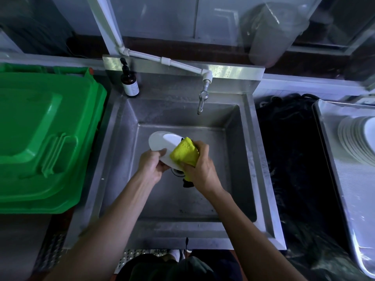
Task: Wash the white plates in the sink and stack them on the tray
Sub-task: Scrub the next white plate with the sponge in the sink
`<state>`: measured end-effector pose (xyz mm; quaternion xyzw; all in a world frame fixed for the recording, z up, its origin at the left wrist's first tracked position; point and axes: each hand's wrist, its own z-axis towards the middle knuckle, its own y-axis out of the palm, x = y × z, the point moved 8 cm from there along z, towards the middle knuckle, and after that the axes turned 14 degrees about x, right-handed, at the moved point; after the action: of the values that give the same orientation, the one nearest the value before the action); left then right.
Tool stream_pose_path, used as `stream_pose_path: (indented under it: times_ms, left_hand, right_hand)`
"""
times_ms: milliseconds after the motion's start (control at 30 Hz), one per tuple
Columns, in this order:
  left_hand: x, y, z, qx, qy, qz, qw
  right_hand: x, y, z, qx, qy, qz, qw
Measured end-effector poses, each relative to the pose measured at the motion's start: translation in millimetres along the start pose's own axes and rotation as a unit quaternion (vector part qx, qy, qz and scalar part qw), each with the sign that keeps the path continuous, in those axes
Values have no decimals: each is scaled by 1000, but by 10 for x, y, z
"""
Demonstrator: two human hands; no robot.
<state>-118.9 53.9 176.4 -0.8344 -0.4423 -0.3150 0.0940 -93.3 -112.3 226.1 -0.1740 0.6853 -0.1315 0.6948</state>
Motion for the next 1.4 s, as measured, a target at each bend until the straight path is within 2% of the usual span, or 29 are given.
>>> stream_pose_path:
  times_ms: [167,267,600,900,1200,1400]
  left_hand:
    - [3,-20,-86,-31,27,-14,999]
    - [25,-53,-95,-34,30,-34,998]
    - [48,-49,-114,-47,43,-58,996]
    - [11,-76,-137,-48,35,-110,992]
    - [9,-76,-194,-111,43,-91,989]
    - [108,-147,-229,-149,54,-89,983]
  right_hand:
    - [-46,86,88,19,-57,-65,996]
    - [-25,108,69,29,-24,-58,998]
    - [-232,185,-57,81,-108,-84,987]
    - [-291,296,-310,103,-127,-69,984]
    - [-175,114,-187,141,-91,-54,984]
    - [-80,-90,114,168,-28,-19,985]
